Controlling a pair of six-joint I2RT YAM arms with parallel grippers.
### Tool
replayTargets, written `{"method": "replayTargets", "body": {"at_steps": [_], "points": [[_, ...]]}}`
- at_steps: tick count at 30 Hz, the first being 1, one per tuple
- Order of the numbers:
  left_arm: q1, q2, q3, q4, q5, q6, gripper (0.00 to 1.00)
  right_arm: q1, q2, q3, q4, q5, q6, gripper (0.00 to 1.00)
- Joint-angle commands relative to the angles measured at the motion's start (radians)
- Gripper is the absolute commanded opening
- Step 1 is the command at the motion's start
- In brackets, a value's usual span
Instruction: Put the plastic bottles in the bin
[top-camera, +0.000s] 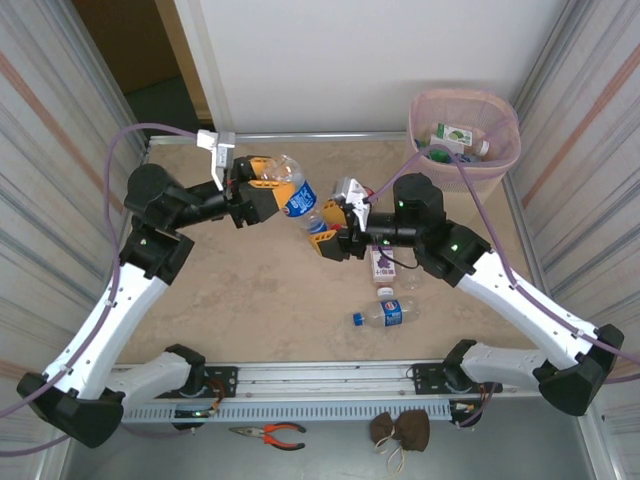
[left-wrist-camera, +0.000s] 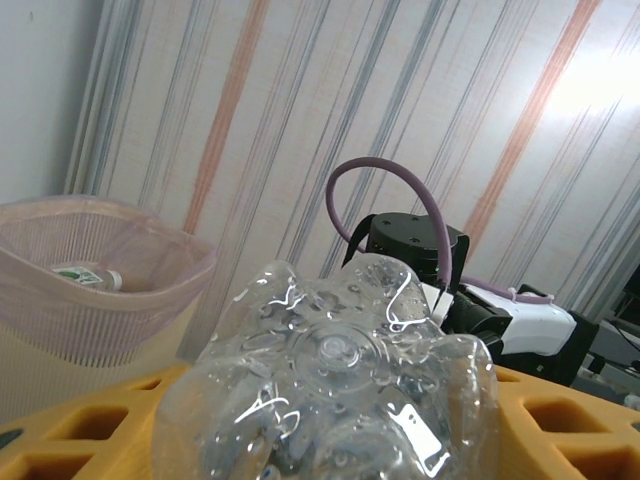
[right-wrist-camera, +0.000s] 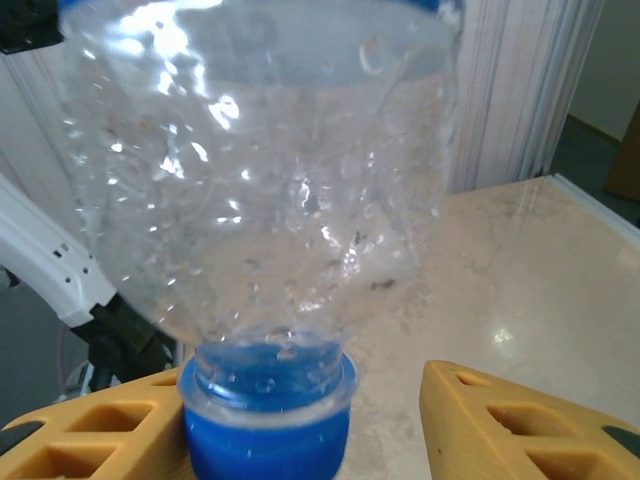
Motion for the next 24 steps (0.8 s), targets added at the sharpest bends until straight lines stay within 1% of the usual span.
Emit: {"method": "replayTargets", "body": {"at_steps": [1,10,14,15,16,20,22,24], "points": [[-0.008,0.001,0.035,0.022,0.024,0.025,0.57,0.021,0.009,0.038,0.022,-0.005,-0.009,0.52],[-0.008,-0.001,0.029,0.006,0.009,0.041,0.57,0.032,0.001,0.038,0.019,0.022,0.005,0.37],[-0.009,-0.004,0.028,0.005,0.002,0.043,0.58,0.032,-0.004,0.038,0.008,0.04,0.009,0.28],[-0.01,-0.007,0.027,0.001,-0.002,0.047,0.59,0.032,-0.007,0.04,0.004,0.044,0.008,0.27],[-0.009,-0.01,0.027,-0.002,-0.008,0.051,0.61,0.032,-0.009,0.039,0.001,0.047,0.01,0.26],[-0.008,-0.029,0.022,-0.034,-0.049,0.077,0.76,0.03,-0.017,0.044,-0.029,0.095,0.012,0.26],[-0.009,-0.039,0.018,-0.05,-0.074,0.092,0.8,0.023,-0.022,0.047,-0.052,0.123,0.015,0.26],[-0.008,-0.05,0.015,-0.075,-0.105,0.113,0.82,0.002,-0.029,0.054,-0.083,0.148,0.033,0.27]]}}
